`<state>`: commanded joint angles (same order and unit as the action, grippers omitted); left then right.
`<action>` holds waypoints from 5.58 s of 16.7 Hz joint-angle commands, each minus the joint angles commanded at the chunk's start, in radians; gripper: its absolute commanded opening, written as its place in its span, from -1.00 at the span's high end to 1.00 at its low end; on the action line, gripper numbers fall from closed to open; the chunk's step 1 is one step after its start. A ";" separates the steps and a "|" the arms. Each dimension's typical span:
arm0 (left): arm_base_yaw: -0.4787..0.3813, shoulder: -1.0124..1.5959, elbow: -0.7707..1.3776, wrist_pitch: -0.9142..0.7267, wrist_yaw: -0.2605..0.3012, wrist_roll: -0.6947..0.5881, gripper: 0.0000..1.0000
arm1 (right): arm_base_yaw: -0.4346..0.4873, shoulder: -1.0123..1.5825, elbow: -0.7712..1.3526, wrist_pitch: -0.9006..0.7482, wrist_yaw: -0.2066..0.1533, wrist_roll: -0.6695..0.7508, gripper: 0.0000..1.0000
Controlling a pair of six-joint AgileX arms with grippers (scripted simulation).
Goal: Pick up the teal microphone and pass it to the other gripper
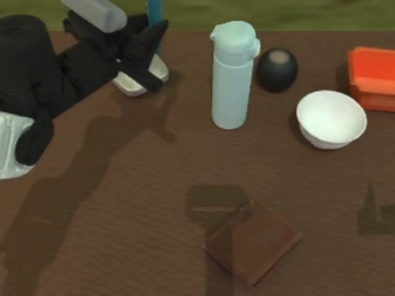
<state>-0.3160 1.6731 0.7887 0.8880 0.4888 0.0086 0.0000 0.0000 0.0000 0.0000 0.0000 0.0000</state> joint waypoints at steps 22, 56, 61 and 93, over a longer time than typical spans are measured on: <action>-0.311 -0.091 -0.080 0.106 -0.335 -0.087 1.00 | 0.007 0.013 0.009 0.005 -0.006 -0.002 -1.00; -0.311 -0.091 -0.080 0.106 -0.335 -0.087 1.00 | 0.568 1.503 0.969 0.501 -0.324 -0.059 -1.00; -0.311 -0.091 -0.080 0.106 -0.335 -0.087 1.00 | 0.606 1.617 1.067 0.522 -0.286 -0.058 -1.00; -0.311 -0.091 -0.080 0.106 -0.335 -0.087 -0.06 | 0.606 1.617 1.067 0.522 -0.286 -0.058 1.00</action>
<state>-0.6267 1.5824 0.7088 0.9941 0.1536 -0.0783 0.6057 1.6169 1.0668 0.5218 -0.2856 -0.0577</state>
